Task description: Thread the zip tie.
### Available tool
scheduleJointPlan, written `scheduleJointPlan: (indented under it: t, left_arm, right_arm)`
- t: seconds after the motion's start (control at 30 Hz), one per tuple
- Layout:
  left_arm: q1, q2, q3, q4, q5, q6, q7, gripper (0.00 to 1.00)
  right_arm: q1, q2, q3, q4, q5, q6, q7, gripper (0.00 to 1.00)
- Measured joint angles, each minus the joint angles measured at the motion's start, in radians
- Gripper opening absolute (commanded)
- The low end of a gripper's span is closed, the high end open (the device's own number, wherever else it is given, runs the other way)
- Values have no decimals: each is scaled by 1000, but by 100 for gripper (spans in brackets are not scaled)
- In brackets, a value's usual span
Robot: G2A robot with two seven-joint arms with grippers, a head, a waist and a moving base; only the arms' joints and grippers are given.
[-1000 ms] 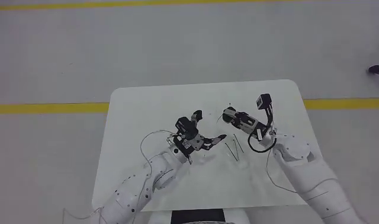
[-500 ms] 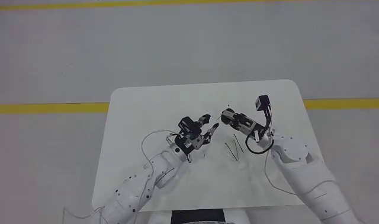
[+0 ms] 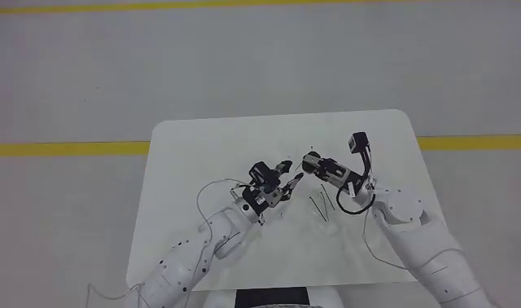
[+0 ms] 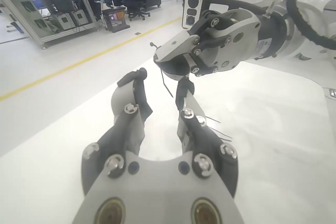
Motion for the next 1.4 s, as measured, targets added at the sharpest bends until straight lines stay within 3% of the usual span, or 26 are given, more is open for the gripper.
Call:
scheduleJointPlan:
  t: [0.5, 0.6, 0.9, 0.93, 0.97, 1.13, 1.33, 1.4]
  left_arm:
    - [-5, -3, 3, 10, -7, -2, 3, 12]
    - [-5, -3, 3, 11, -7, -2, 3, 0]
    - [-6, -3, 3, 14, -8, -11, 2, 0]
    - [-6, -3, 3, 14, -8, -12, 3, 0]
    - [-5, -2, 2, 14, -10, -14, 3, 0]
    - [5, 2, -16, 5, -37, -27, -2, 0]
    - [26, 17, -65, -23, -113, -105, -68, 0]
    - [37, 24, -87, -35, -160, -151, -93, 0]
  right_arm:
    - [0, -8, -4, 0, -45, 8, 1, 0]
    - [0, -9, -3, -1, -49, 10, 2, 0]
    - [-1, -13, -1, 2, -46, 11, 7, 0]
    - [-1, -14, -1, 3, -47, 13, 9, 32]
    - [0, -14, -1, 4, -48, 15, 12, 100]
    - [-3, -16, 7, 11, -35, 23, 13, 100]
    - [-22, -11, 47, 26, -29, 1, 28, 100]
    - [-30, -7, 64, 27, -45, -21, 43, 100]
